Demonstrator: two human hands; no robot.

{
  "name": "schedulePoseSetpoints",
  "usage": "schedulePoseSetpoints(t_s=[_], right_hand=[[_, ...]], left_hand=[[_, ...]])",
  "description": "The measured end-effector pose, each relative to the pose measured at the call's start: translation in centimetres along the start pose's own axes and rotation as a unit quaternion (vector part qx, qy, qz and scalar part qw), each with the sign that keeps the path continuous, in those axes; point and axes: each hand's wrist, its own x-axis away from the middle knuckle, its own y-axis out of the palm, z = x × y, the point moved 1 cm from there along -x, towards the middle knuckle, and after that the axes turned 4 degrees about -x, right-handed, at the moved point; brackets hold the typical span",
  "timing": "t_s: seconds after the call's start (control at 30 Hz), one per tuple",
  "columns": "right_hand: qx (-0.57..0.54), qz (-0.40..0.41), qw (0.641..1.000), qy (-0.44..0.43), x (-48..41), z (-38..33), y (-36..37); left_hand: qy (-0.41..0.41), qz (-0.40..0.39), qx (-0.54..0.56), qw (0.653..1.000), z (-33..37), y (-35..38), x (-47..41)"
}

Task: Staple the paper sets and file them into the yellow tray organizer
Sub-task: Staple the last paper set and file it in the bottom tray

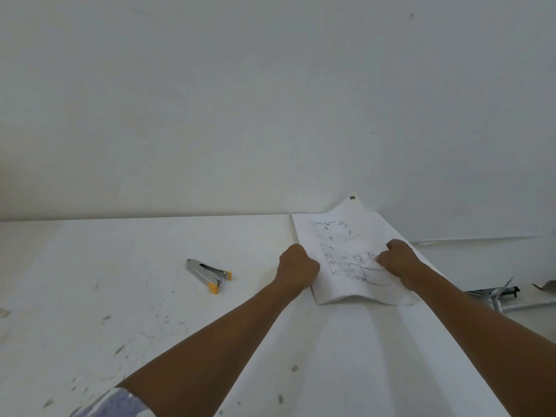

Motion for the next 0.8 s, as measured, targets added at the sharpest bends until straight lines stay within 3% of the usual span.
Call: schedulePoseSetpoints(t_s=[0.13,0.23,0.3,0.43,0.5,0.8], right_hand=[[-0.062,-0.012,0.995,-0.075,1.7,-1.3,-1.0],[-0.129,-0.061,0.982,-0.120,3.7,-2.7,-2.0],[-0.207,-0.101,0.965,-0.123,5.0,-3.5,-2.5],[-0.310,-0.167,0.925,-0.143,8.5,-6.4,-1.4],[-0.332,-0.188,0.911,-0.157,10.7,-8.1,0.1],[-0.349,-0.235,0.880,-0.220,22.4,-14.3,9.3]], left_hand=[[-0.015,-0.021,0.056,0.998,-0.4,-0.7,0.1],[-0.026,-0.034,0.040,0.998,-0.6,-3.0,1.0],[0.001,-0.003,0.044,0.999,-0.3,-5.3,1.8],[0.128,0.076,0.194,0.970,1.8,-11.6,5.0],[0.170,0.102,0.193,0.961,2.0,-14.7,6.7],[0.221,0.182,0.198,0.938,-4.0,-26.5,15.1]])
